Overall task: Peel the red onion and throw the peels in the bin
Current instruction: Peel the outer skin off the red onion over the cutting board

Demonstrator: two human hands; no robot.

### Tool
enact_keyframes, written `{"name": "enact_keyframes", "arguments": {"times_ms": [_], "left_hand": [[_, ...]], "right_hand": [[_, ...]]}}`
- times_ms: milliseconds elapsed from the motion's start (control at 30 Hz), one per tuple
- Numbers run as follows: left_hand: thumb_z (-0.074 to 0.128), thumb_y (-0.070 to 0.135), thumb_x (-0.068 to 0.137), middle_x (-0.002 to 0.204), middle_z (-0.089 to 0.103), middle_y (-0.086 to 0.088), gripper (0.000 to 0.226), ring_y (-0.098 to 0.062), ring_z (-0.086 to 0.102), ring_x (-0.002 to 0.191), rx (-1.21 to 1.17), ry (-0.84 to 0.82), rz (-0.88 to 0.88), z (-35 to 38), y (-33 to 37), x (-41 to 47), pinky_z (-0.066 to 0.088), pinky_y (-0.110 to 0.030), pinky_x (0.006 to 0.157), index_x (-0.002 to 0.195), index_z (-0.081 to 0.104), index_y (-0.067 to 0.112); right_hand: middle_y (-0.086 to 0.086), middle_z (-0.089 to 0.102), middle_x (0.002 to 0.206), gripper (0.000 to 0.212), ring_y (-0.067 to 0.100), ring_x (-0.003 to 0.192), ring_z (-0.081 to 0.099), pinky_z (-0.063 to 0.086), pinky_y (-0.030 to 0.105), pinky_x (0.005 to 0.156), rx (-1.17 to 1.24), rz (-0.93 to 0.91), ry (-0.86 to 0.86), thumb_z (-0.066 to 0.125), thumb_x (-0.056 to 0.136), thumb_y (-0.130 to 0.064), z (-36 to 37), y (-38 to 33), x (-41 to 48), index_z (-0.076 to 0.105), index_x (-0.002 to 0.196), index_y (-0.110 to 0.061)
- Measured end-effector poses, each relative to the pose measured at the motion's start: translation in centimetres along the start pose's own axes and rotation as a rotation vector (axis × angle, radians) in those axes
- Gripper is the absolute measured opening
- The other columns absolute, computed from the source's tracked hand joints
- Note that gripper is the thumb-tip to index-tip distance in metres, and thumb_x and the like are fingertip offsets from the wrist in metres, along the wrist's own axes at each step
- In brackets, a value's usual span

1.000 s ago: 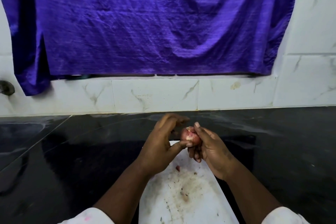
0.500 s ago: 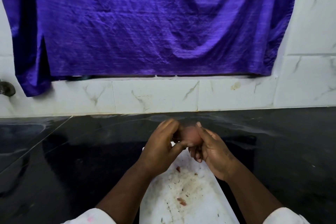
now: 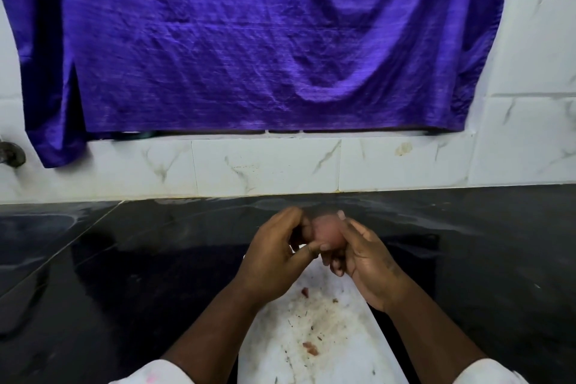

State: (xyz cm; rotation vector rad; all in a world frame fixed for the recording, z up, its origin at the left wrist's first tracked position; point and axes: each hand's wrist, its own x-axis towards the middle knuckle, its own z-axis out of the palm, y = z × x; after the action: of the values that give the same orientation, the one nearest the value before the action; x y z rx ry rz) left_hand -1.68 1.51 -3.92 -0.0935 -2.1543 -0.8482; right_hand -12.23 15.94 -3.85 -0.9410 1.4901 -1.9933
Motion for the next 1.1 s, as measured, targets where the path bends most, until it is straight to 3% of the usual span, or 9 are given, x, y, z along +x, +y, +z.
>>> {"name": "enact_keyframes", "arguments": {"times_ms": [100, 200, 267, 433, 567, 667, 767, 1000, 1100], "left_hand": [[0.078, 0.043, 0.089, 0.088, 0.063, 0.007, 0.027, -0.013, 0.061, 0.076, -0.051, 0.045, -0.109, -0.3, 0.0, 0.1, 0.054, -0.028, 0.062, 0.095, 0.058, 0.026], [0.076, 0.028, 0.095, 0.090, 0.062, -0.006, 0.023, -0.005, 0.059, 0.073, -0.053, 0.014, -0.106, -0.3, 0.0, 0.0, 0.050, -0.010, 0.061, 0.094, 0.060, 0.012], [0.070, 0.026, 0.100, 0.089, 0.062, -0.008, 0.022, -0.002, 0.062, 0.073, -0.054, -0.011, -0.104, -0.2, 0.1, -0.1, 0.050, -0.007, 0.061, 0.093, 0.060, 0.008], [0.060, 0.031, 0.106, 0.080, 0.058, 0.009, 0.023, 0.001, 0.060, 0.071, 0.025, 0.000, -0.085, -0.1, -0.7, -0.1, 0.041, -0.011, 0.059, 0.089, 0.058, 0.016], [0.052, 0.041, 0.104, 0.078, 0.055, 0.011, 0.024, -0.010, 0.052, 0.068, 0.035, 0.017, -0.080, 0.2, -1.4, -0.1, 0.045, -0.037, 0.058, 0.086, 0.052, 0.026], [0.053, 0.034, 0.105, 0.074, 0.052, 0.012, 0.023, -0.006, 0.047, 0.064, 0.055, 0.041, -0.116, 0.1, -1.5, -0.1, 0.039, -0.030, 0.057, 0.084, 0.050, 0.027], [0.057, 0.030, 0.104, 0.073, 0.052, 0.008, 0.024, -0.007, 0.045, 0.063, 0.122, 0.023, -0.164, 0.0, -1.9, -0.1, 0.037, -0.032, 0.057, 0.081, 0.048, 0.027], [0.042, 0.052, 0.101, 0.076, 0.060, 0.009, 0.031, -0.013, 0.058, 0.071, 0.148, -0.012, -0.086, -0.2, -1.3, -0.3, 0.046, -0.036, 0.060, 0.083, 0.056, 0.030], [0.044, 0.060, 0.099, 0.080, 0.062, 0.014, 0.035, -0.009, 0.060, 0.078, 0.208, -0.004, -0.064, -0.3, -1.1, -0.3, 0.045, -0.024, 0.059, 0.090, 0.060, 0.031]], "right_hand": [[0.015, 0.067, 0.085, 0.050, 0.017, 0.062, 0.059, 0.040, 0.029, 0.052, 0.077, -0.014, 0.006, 0.059, 0.093, -0.044, -0.1, 0.2, 0.1, 0.062, 0.121, -0.003], [0.012, 0.069, 0.092, 0.048, 0.017, 0.068, 0.059, 0.044, 0.030, 0.055, 0.077, -0.044, -0.020, 0.065, 0.091, -0.041, -0.2, 0.1, 0.1, 0.060, 0.122, -0.004], [0.010, 0.072, 0.096, 0.041, 0.017, 0.071, 0.063, 0.045, 0.032, 0.057, 0.069, -0.054, -0.031, 0.063, 0.092, -0.036, -0.2, 0.0, 0.0, 0.061, 0.121, -0.006], [0.007, 0.075, 0.093, 0.024, 0.017, 0.070, 0.064, 0.046, 0.033, 0.058, 0.038, -0.059, -0.041, 0.063, 0.091, -0.031, -0.1, -0.1, 0.0, 0.068, 0.111, -0.019], [0.010, 0.074, 0.095, 0.022, 0.021, 0.073, 0.063, 0.046, 0.031, 0.057, 0.019, -0.056, -0.024, 0.068, 0.093, -0.032, -0.2, 0.0, 0.0, 0.069, 0.112, -0.020], [0.017, 0.071, 0.096, 0.036, 0.028, 0.074, 0.063, 0.044, 0.033, 0.057, 0.067, -0.060, -0.007, 0.061, 0.091, -0.032, -0.3, 0.2, 0.3, 0.065, 0.119, -0.010], [0.022, 0.069, 0.090, 0.044, 0.029, 0.071, 0.062, 0.042, 0.034, 0.056, 0.116, -0.070, -0.001, 0.057, 0.090, -0.031, -0.5, 0.2, 0.4, 0.061, 0.122, -0.002], [0.014, 0.073, 0.091, 0.032, 0.024, 0.072, 0.062, 0.045, 0.032, 0.057, -0.009, -0.073, -0.025, 0.061, 0.091, -0.035, -0.5, 0.3, 0.3, 0.070, 0.114, -0.015], [0.007, 0.074, 0.093, 0.031, 0.012, 0.067, 0.063, 0.045, 0.031, 0.058, -0.046, -0.085, -0.036, 0.062, 0.090, -0.034, -0.3, 0.2, 0.1, 0.071, 0.113, -0.014]]}}
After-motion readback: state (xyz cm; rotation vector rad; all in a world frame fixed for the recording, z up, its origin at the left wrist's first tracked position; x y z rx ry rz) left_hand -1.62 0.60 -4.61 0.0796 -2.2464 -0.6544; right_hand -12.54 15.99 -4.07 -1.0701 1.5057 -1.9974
